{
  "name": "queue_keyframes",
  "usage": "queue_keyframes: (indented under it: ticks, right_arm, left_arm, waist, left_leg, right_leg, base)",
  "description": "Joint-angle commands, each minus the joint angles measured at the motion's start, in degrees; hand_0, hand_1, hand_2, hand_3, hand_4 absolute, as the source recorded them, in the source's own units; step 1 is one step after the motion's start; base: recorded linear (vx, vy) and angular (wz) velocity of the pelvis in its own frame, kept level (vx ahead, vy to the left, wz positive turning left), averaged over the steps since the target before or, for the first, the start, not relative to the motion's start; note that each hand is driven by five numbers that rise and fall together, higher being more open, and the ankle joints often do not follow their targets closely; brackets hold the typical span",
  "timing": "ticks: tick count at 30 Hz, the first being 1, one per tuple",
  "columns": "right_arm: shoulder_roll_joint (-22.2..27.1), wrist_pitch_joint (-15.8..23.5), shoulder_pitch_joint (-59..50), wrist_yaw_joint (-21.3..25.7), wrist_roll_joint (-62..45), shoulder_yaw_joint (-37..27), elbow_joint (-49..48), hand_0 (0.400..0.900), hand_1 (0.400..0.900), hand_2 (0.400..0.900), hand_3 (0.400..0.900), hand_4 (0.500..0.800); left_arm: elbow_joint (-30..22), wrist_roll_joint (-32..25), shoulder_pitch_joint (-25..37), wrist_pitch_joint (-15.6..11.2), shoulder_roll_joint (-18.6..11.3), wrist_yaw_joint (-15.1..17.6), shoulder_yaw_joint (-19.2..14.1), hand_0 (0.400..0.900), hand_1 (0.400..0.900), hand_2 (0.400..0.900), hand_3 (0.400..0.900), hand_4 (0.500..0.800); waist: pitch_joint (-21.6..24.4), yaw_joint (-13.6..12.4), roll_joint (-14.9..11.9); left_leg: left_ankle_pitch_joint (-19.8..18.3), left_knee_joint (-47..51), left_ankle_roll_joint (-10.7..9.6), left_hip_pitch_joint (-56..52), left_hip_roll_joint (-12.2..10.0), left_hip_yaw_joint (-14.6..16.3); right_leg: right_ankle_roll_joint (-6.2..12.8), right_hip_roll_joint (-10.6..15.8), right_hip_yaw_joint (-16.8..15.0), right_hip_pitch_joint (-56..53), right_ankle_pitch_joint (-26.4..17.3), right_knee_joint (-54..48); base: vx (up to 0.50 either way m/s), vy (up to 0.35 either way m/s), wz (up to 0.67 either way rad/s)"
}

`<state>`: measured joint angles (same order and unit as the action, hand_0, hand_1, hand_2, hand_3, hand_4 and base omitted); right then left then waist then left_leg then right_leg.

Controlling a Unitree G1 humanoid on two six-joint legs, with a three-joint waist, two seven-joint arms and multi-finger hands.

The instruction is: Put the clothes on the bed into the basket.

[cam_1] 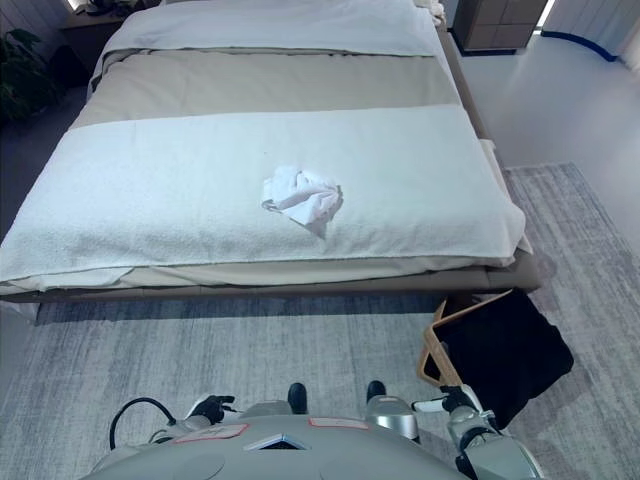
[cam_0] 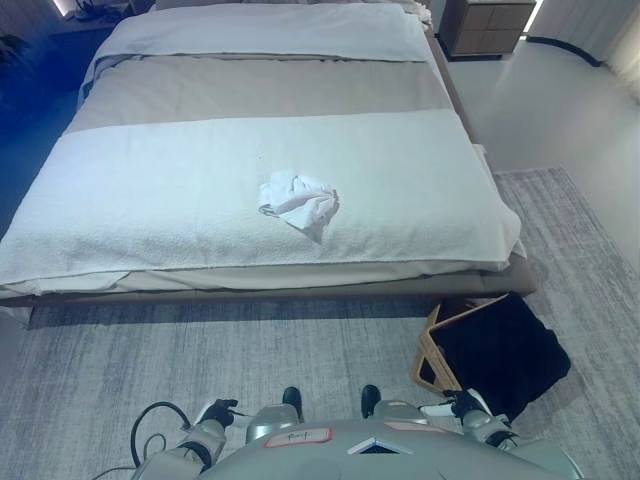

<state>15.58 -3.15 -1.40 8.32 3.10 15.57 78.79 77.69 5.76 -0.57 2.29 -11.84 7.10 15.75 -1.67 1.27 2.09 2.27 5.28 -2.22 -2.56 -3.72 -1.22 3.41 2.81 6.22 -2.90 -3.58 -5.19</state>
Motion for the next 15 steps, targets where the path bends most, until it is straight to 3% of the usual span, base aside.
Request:
queue_keyframes:
  ticks: [1, 7, 9, 10, 12, 13, 14, 15]
  right_arm:
    - [1.32, 0.22, -4.16, 0.97, 1.28, 2.31, 2.05, 0.900, 0.900, 0.900, 0.900, 0.800]
    - [0.87, 0.77, -5.29, 0.92, 0.63, 3.32, 0.96, 0.900, 0.900, 0.900, 0.900, 0.800]
    - [1.06, 0.95, -5.02, 0.77, -0.19, 3.02, 0.85, 0.900, 0.900, 0.900, 0.900, 0.800]
    - [1.41, 1.01, -4.90, 0.87, -0.53, 2.78, 0.85, 0.900, 0.900, 0.900, 0.900, 0.800]
    - [1.97, 0.66, -4.95, 0.67, -0.43, 2.92, 1.06, 0.900, 0.900, 0.900, 0.900, 0.800]
    - [2.26, 0.49, -5.16, 0.53, -0.30, 3.07, 1.40, 0.900, 0.900, 0.900, 0.900, 0.800]
    - [2.39, 0.34, -5.22, 0.44, -0.22, 3.12, 1.61, 0.900, 0.900, 0.900, 0.900, 0.800]
    - [2.57, 0.21, -5.02, 0.40, -0.15, 3.01, 1.83, 0.900, 0.900, 0.900, 0.900, 0.800]
  left_arm:
    - [1.10, -2.35, 3.65, -0.43, -1.23, 1.09, -0.73, 0.900, 0.900, 0.900, 0.900, 0.800]
    - [1.21, -3.84, 4.94, -0.16, -2.11, 1.20, -1.56, 0.900, 0.900, 0.900, 0.900, 0.800]
    - [0.58, -3.80, 5.24, -0.22, -2.27, 1.02, -1.67, 0.900, 0.900, 0.900, 0.900, 0.800]
    - [0.11, -3.93, 5.49, -0.21, -2.10, 1.04, -1.43, 0.900, 0.900, 0.900, 0.900, 0.800]
    - [-0.62, -4.87, 5.98, -0.33, -1.84, 1.09, -1.38, 0.900, 0.900, 0.900, 0.900, 0.800]
    - [-0.64, -5.54, 6.21, -0.41, -1.86, 1.10, -1.45, 0.900, 0.900, 0.900, 0.900, 0.800]
    - [-0.58, -5.90, 6.06, -0.48, -1.87, 1.09, -1.56, 0.900, 0.900, 0.900, 0.900, 0.800]
    - [-0.64, -6.23, 5.58, -0.53, -1.98, 1.05, -1.81, 0.900, 0.900, 0.900, 0.900, 0.800]
  waist:
    - [-2.99, -0.27, -2.91]
    - [-4.27, 0.16, -4.75]
    - [-5.39, -0.46, -6.12]
    - [-6.44, -0.96, -6.47]
    - [-8.25, -2.22, -6.88]
    - [-8.43, -2.85, -6.78]
    - [-8.20, -3.24, -6.64]
    - [-7.75, -3.70, -6.37]
  left_leg:
    - [-1.50, -0.28, 1.27, -1.04, 5.07, -0.83]
    - [-3.41, -6.43, 0.89, 1.82, 3.64, -0.95]
    - [-5.03, -17.85, 0.60, 6.02, 4.06, 0.55]
    - [-4.04, -24.29, 0.74, 9.47, 4.59, 0.59]
    - [-2.68, -31.90, 1.28, 14.71, 7.96, -2.10]
    - [-2.61, -31.47, 1.71, 17.94, 10.15, -3.07]
    - [-2.45, -29.85, 1.93, 20.19, 10.78, -2.80]
    - [-1.44, -25.52, 1.92, 21.79, 9.77, -1.80]
  right_leg:
    - [-0.68, -2.85, -1.78, 1.58, 5.20, 5.91]
    - [-1.95, -4.52, -2.80, 4.24, 7.32, 9.91]
    - [-2.56, -4.94, -3.93, 2.93, 7.27, 9.39]
    - [-2.79, -4.80, -3.99, 2.25, 7.14, 9.20]
    - [-3.39, -4.48, -4.34, 0.49, 7.69, 8.67]
    - [-3.34, -4.50, -4.80, -0.32, 8.38, 8.29]
    - [-3.18, -4.63, -5.26, -1.03, 8.83, 8.00]
    - [-2.86, -4.88, -5.94, -2.21, 9.64, 7.62]
  base:
    - [-0.06, -0.069, 0.02]
    - [0.02, -0.134, -0.11]
    - [0.06, -0.214, -0.18]
    - [0.03, -0.203, -0.17]
    - [0.09, -0.131, -0.29]
    - [0.18, -0.054, -0.32]
    - [0.26, -0.035, -0.25]
    - [0.35, -0.006, -0.27]
